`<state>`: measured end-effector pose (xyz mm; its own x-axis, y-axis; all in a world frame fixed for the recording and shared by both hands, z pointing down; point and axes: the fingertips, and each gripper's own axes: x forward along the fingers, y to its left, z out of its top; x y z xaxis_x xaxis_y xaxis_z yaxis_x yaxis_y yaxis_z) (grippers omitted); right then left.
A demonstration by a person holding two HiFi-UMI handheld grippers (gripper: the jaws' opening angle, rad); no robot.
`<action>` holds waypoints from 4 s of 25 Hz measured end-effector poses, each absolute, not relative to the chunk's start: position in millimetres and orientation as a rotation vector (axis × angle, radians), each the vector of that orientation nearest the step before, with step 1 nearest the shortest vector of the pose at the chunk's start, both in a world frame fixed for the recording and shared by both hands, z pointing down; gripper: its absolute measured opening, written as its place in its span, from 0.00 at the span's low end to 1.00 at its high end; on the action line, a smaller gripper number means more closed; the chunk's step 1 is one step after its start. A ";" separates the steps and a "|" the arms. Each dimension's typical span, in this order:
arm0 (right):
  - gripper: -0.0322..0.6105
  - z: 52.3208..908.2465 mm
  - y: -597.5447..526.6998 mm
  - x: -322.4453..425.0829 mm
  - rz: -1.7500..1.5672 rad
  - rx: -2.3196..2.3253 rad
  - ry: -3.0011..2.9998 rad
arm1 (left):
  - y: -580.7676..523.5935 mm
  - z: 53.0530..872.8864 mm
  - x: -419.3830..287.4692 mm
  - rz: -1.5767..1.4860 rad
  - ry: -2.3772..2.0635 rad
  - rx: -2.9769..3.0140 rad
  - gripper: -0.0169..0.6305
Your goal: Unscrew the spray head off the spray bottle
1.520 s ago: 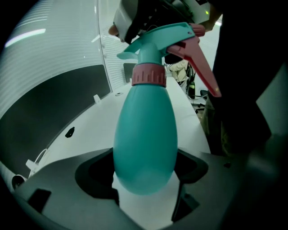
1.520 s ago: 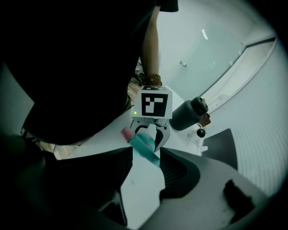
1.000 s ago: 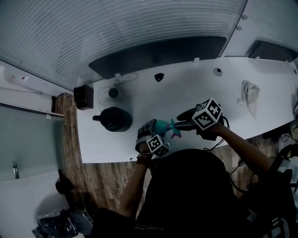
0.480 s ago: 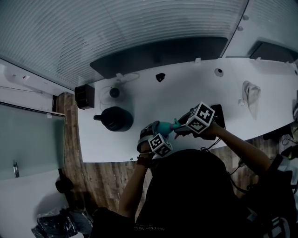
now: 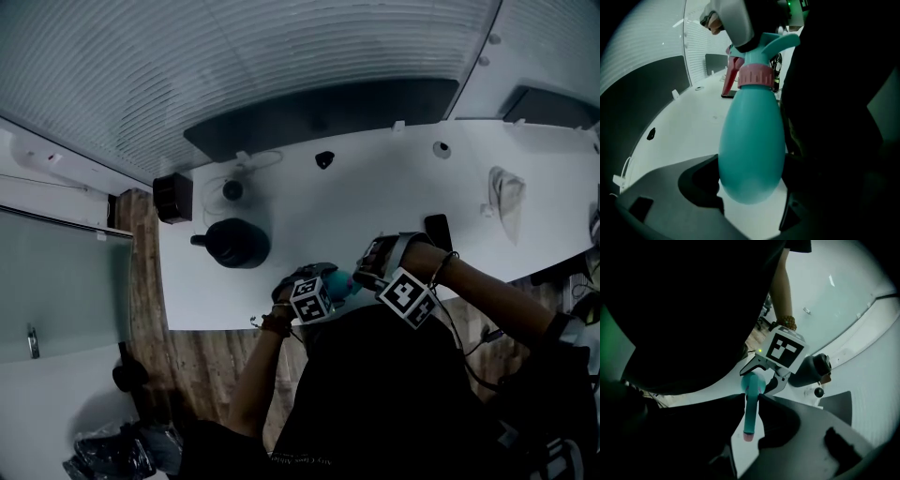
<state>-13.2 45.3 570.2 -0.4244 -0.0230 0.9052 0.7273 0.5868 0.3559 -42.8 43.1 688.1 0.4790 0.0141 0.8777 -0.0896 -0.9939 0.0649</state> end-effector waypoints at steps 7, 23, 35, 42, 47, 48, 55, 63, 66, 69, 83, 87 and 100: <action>0.22 550.5 8.3 -18.6 -0.740 -0.277 -1.973 | 29.3 696.1 -63.0 1.508 -0.307 2.565 0.62; 0.34 572.2 -24.2 -30.0 1.300 0.386 -2.299 | -34.8 676.5 -91.6 1.760 -1.140 2.410 0.62; 0.22 577.7 19.9 -23.4 0.080 -0.106 -2.186 | 10.7 690.7 -48.0 1.471 -0.521 2.647 0.62; 0.21 557.8 70.1 -24.4 -0.693 -0.537 -1.953 | 78.8 676.2 -29.1 1.268 0.225 2.745 0.62; 0.20 547.5 49.1 -25.5 -0.788 -0.434 -1.944 | 62.1 668.6 -20.2 1.063 0.025 2.782 0.62; 0.20 544.8 43.0 -23.9 -0.775 -0.405 -1.956 | 57.0 669.2 -20.1 1.045 -0.033 2.787 0.62; 0.20 526.4 0.7 -25.0 0.268 -0.025 -2.375 | -5.1 681.1 -63.1 1.375 -0.737 2.762 0.62; 0.20 557.2 -14.5 -15.1 1.723 0.187 -2.224 | -37.5 671.7 -86.7 1.718 -1.104 2.668 0.62; 0.20 559.6 -9.7 -21.5 1.824 0.126 -2.178 | -37.3 675.3 -81.3 1.777 -1.073 2.664 0.62; 0.20 564.0 -6.9 -22.6 1.634 0.116 -2.217 | -33.9 681.1 -78.8 1.807 -1.021 2.642 0.62; 0.15 574.2 54.3 -7.1 -0.720 -0.607 -1.806 | 62.8 705.0 -25.2 1.400 0.023 2.592 0.62; 0.15 568.1 59.0 -8.4 -0.735 -0.569 -1.860 | 57.9 703.3 -22.2 1.348 -0.051 2.607 0.62; 0.22 543.1 -31.6 -2.6 1.163 0.428 -2.373 | -40.6 685.1 -86.6 1.533 -1.211 2.490 0.62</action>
